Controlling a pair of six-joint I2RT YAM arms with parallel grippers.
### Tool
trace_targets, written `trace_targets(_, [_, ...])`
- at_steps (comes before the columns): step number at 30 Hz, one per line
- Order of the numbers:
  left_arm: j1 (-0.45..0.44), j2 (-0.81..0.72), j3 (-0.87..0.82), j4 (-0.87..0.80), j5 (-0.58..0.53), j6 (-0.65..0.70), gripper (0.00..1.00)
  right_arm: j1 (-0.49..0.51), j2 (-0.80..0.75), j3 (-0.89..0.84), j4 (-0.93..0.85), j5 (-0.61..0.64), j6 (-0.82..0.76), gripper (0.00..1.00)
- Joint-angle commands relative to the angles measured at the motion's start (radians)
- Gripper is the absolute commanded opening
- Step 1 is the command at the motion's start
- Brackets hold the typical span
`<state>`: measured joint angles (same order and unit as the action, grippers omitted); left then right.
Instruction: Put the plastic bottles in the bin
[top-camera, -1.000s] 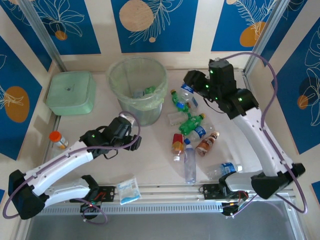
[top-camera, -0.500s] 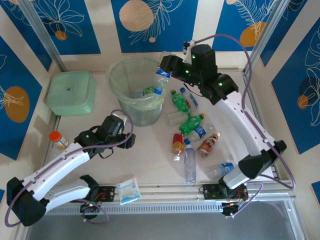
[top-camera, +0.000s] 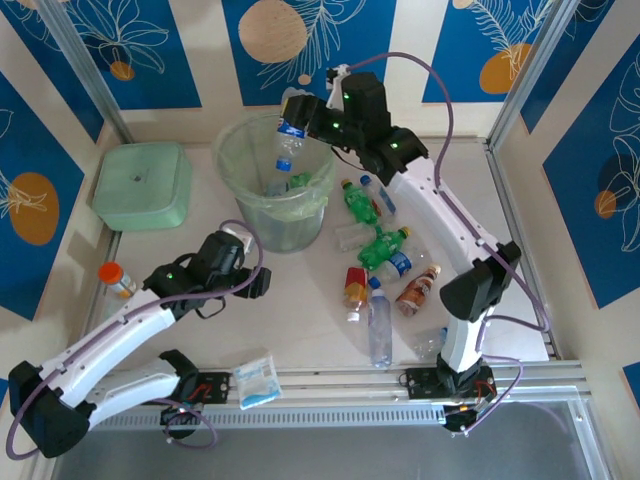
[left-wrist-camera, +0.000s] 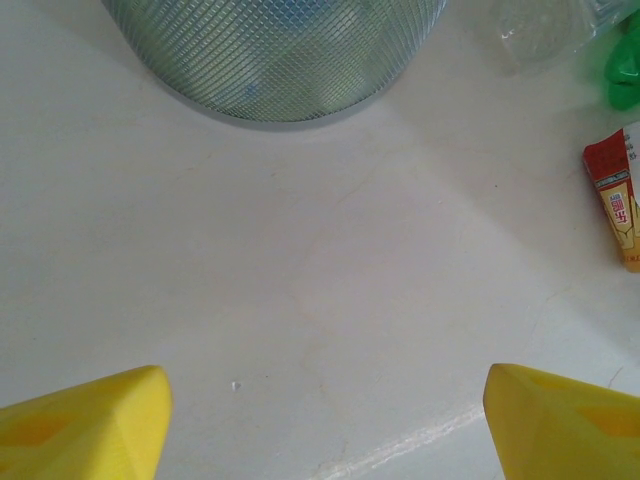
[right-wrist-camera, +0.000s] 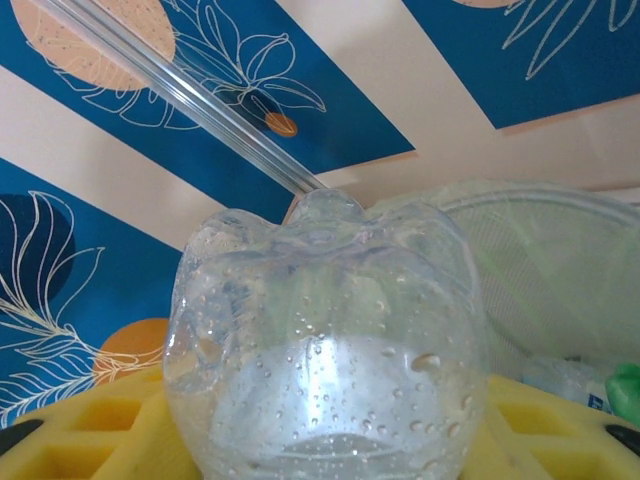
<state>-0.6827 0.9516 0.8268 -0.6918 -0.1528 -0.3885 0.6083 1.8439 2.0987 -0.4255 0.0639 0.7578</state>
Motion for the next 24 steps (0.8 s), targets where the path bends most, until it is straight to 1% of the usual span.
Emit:
trace_targets(1, [0.007,-0.011,0.0,-0.007,0.017,-0.01,0.81,0.02,0.032,0.055,-0.041,0.006,-0.03,0.59])
trace_targets(11, [0.007,-0.015,-0.006,-0.008,0.02,-0.013,0.81,0.022,0.009,0.031,-0.074,0.062,-0.051,0.73])
trace_targets(14, [0.007,-0.018,-0.005,-0.01,0.02,-0.014,0.81,0.02,0.01,0.034,-0.095,0.066,-0.054,0.74])
trace_targets(20, [0.007,-0.025,0.017,-0.033,0.006,-0.007,0.81,0.024,-0.041,-0.023,-0.069,0.082,-0.059,0.73])
trace_targets(24, [0.007,-0.012,0.034,-0.056,-0.012,0.009,0.81,0.019,-0.095,-0.072,-0.098,0.133,-0.067,0.72])
